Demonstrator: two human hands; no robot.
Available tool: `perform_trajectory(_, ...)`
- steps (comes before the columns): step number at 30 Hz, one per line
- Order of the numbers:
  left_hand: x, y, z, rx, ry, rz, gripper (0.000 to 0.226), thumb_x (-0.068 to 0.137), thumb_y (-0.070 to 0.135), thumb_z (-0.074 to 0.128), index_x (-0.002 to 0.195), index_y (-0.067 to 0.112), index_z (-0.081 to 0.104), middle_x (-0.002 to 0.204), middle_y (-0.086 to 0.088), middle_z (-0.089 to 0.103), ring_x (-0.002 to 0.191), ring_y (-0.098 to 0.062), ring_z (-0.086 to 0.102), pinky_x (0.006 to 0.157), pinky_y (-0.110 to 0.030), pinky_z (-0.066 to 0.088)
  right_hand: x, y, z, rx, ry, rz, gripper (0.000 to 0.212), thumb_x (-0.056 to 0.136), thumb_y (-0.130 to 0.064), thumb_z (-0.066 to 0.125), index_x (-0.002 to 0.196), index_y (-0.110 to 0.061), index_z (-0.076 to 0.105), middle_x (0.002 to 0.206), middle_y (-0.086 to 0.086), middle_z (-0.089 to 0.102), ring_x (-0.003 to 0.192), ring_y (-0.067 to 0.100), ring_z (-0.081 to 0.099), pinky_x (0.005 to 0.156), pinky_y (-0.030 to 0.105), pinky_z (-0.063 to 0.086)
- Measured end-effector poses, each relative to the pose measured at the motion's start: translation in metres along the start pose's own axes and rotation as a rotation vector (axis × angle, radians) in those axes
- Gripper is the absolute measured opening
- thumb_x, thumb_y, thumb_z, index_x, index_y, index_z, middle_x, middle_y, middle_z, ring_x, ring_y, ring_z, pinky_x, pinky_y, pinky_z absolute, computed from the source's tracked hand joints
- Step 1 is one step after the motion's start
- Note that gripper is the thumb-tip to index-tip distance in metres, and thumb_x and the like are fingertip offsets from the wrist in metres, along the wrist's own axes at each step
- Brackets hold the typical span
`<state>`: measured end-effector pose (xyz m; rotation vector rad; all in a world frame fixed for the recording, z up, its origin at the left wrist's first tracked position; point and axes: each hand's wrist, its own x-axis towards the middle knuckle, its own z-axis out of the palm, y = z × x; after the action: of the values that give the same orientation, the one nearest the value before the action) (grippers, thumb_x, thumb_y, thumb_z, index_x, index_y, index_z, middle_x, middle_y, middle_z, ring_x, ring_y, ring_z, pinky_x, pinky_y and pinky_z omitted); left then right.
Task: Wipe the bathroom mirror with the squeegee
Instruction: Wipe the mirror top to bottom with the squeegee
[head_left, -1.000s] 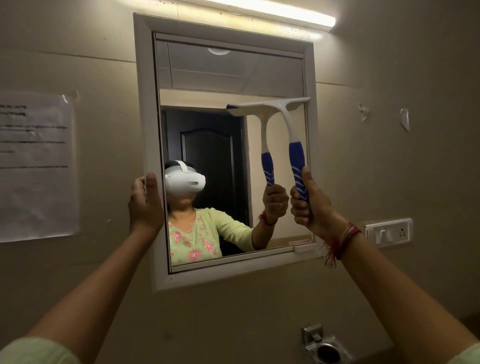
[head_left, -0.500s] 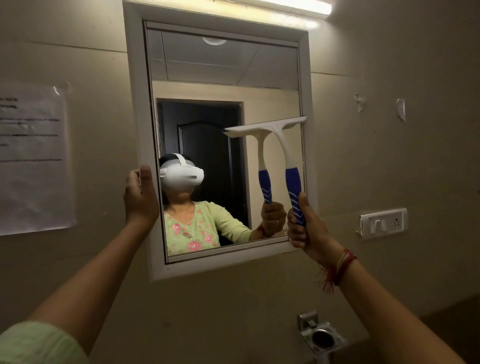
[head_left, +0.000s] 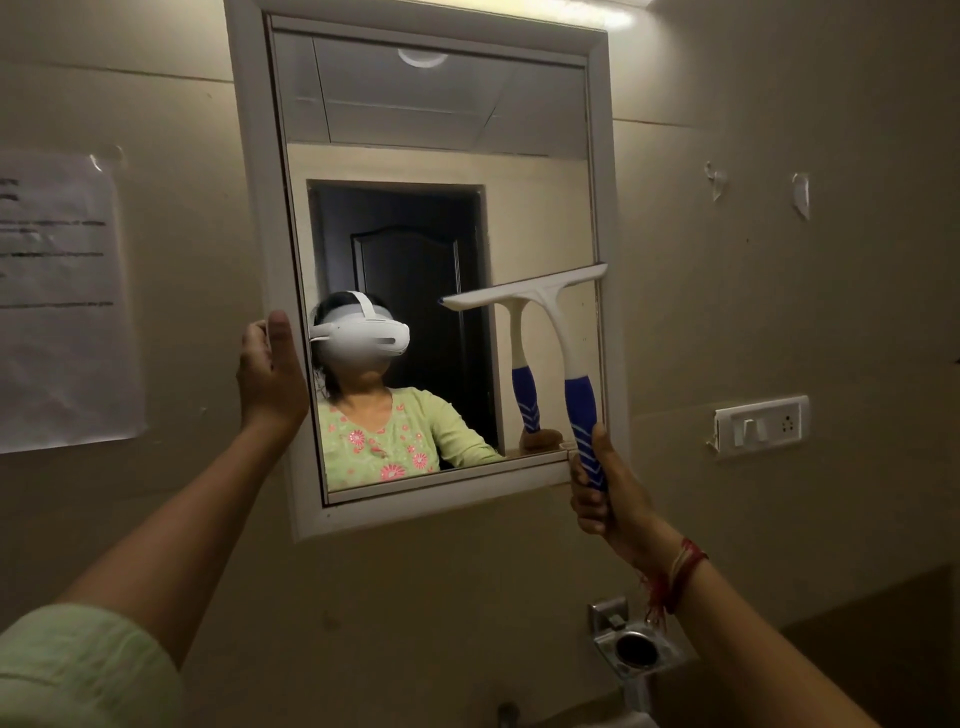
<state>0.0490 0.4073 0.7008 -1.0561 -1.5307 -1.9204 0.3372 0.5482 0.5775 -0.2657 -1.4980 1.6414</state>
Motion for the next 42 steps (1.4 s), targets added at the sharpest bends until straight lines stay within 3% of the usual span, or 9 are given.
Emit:
perform_trajectory(6, 0.0, -0.001, 0.002, 0.027, 0.01, 0.01, 0.036, 0.097, 0.042, 0.025, 0.089, 0.012, 0.043, 0.083, -0.012, 0.046, 0.078, -0.02, 0.042, 0.063, -0.027, 0.023, -0.013, 0.019, -0.005, -0.001, 0.02, 0.038, 0.053, 0.069, -0.068, 0.041, 0.058, -0.016, 0.043, 0.042, -0.006, 0.038, 0.033, 0.007, 0.033, 0.034, 0.015, 0.027)
perform_trajectory(13, 0.0, -0.001, 0.002, 0.039, 0.006, -0.006, 0.031, 0.096, 0.045, 0.025, 0.093, 0.018, 0.041, 0.088, -0.009, 0.047, 0.083, -0.018, 0.043, 0.07, -0.029, 0.029, -0.022, 0.04, -0.008, 0.007, 0.023, 0.079, 0.051, 0.079, -0.063, 0.034, 0.059, -0.017, 0.044, 0.043, -0.006, 0.038, 0.034, 0.008, 0.032, 0.035, 0.015, 0.028)
perform_trajectory(24, -0.001, 0.001, 0.002, 0.079, 0.021, 0.005, 0.032, 0.096, 0.043, 0.024, 0.092, 0.017, 0.042, 0.09, -0.007, 0.047, 0.085, -0.015, 0.043, 0.064, -0.025, 0.026, -0.038, 0.073, -0.011, 0.039, 0.029, 0.134, 0.051, 0.078, -0.063, 0.035, 0.056, -0.018, 0.046, 0.041, -0.007, 0.037, 0.032, 0.007, 0.031, 0.035, 0.015, 0.027)
perform_trajectory(28, -0.001, 0.002, 0.003, 0.087, 0.034, -0.003, 0.03, 0.096, 0.043, 0.025, 0.077, 0.027, 0.04, 0.081, -0.004, 0.046, 0.085, -0.015, 0.042, 0.069, -0.031, 0.032, -0.042, 0.088, -0.014, 0.055, 0.017, 0.154, 0.051, 0.078, -0.064, 0.035, 0.057, -0.019, 0.047, 0.042, -0.007, 0.038, 0.033, 0.007, 0.031, 0.035, 0.016, 0.028)
perform_trajectory(35, -0.001, 0.002, 0.003, 0.116, 0.026, 0.0, 0.033, 0.097, 0.041, 0.023, 0.067, 0.031, 0.032, 0.069, 0.014, 0.037, 0.074, -0.014, 0.041, 0.063, -0.021, 0.022, -0.054, 0.113, -0.015, 0.11, 0.059, 0.223, 0.051, 0.077, -0.062, 0.036, 0.057, -0.016, 0.045, 0.041, -0.005, 0.035, 0.032, 0.008, 0.03, 0.035, 0.016, 0.027)
perform_trajectory(38, -0.003, 0.004, 0.003, 0.113, 0.026, -0.001, 0.033, 0.097, 0.04, 0.023, 0.067, 0.031, 0.032, 0.069, 0.014, 0.037, 0.077, -0.014, 0.042, 0.061, -0.024, 0.024, -0.061, 0.123, -0.013, 0.126, 0.075, 0.249, 0.051, 0.076, -0.061, 0.037, 0.058, -0.015, 0.044, 0.042, -0.004, 0.035, 0.033, 0.009, 0.03, 0.035, 0.016, 0.027)
perform_trajectory(42, -0.004, 0.007, 0.004, 0.102, 0.026, -0.006, 0.032, 0.098, 0.039, 0.023, 0.068, 0.033, 0.033, 0.07, 0.016, 0.036, 0.066, -0.005, 0.039, 0.06, -0.023, 0.024, -0.07, 0.134, -0.009, 0.118, 0.099, 0.292, 0.051, 0.077, -0.063, 0.038, 0.057, -0.017, 0.047, 0.045, -0.003, 0.036, 0.037, 0.01, 0.032, 0.038, 0.019, 0.028)
